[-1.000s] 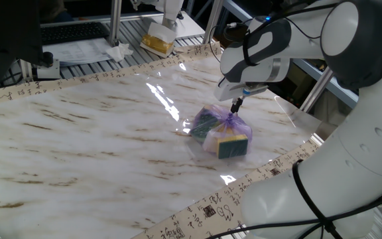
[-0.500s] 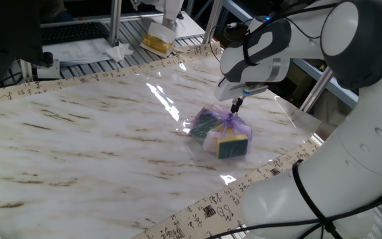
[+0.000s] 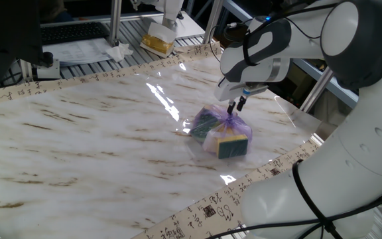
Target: Pick up a bag of things
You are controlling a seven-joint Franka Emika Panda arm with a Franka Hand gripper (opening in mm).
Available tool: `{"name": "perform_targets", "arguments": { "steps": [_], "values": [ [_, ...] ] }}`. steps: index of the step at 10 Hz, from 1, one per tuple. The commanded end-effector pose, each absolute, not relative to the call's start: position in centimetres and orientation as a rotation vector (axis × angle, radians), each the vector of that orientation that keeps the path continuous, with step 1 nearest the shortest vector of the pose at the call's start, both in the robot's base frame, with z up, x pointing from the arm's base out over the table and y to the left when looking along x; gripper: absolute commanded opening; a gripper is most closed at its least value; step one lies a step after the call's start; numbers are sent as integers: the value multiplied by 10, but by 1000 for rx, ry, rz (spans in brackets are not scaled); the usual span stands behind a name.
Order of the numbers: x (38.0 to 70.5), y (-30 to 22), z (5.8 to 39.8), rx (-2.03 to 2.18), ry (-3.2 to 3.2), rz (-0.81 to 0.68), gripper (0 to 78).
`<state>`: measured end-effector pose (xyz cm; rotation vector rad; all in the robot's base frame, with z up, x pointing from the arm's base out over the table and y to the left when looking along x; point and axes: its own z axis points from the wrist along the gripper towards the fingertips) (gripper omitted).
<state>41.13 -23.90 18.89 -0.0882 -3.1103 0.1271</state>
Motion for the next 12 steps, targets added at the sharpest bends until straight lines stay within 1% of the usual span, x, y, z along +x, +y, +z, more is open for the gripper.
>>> {"name": "perform_targets", "arguments": {
  "steps": [1, 9, 10, 12],
  "values": [
    [412, -240, 190, -89, -3113, 129, 774],
    [412, -240, 190, -89, -3113, 129, 774],
    [419, -234, 166, -102, -3129, 58, 774],
    [419, -233, 164, -105, -3137, 56, 774]
  ]
}}
